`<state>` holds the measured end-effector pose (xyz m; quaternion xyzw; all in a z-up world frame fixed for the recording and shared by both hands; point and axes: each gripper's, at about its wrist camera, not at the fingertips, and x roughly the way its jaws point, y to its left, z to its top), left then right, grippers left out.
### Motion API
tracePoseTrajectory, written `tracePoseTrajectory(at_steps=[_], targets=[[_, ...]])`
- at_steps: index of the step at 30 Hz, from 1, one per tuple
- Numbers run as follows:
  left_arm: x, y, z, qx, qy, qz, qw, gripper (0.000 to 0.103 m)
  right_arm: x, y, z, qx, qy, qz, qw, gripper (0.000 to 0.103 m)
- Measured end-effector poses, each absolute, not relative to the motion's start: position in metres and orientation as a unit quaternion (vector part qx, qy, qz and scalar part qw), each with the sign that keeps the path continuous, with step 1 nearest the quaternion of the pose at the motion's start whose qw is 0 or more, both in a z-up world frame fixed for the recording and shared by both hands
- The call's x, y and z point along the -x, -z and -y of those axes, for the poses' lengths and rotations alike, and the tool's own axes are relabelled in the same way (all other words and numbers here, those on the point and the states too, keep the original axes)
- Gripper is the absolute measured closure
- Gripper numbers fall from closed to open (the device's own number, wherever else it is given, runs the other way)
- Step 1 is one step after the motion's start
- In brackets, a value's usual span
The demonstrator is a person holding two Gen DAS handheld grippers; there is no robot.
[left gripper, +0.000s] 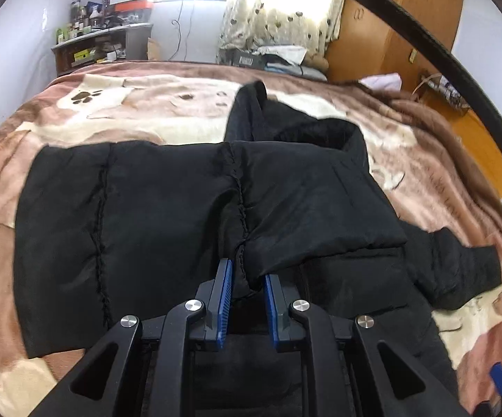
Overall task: Fold large clothes
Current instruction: 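Fold the held sleeve across the jacket body with the left tool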
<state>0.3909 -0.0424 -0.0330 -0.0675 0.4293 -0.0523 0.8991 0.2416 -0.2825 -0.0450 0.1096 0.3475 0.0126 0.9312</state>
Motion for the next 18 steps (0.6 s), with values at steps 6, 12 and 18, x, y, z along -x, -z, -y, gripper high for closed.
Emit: tracePoseTrajectory(at_steps=[6, 12, 18], targets=[[-0.398, 0.069, 0.081, 0.044, 0.081, -0.457, 0.885, 0.085, -0.247, 0.056, 0.294, -0.115, -0.001, -0.356, 0.927, 0.004], [-0.410, 0.096, 0.105, 0.050, 0.113, -0.495, 0.860, 0.083, -0.249, 0.062, 0.302, -0.114, 0.007, -0.364, 0.924, 0.004], [-0.409, 0.100, 0.115, 0.042, 0.142, -0.492, 0.858, 0.048, -0.250, 0.066, 0.310, -0.114, 0.018, -0.370, 0.922, 0.004]])
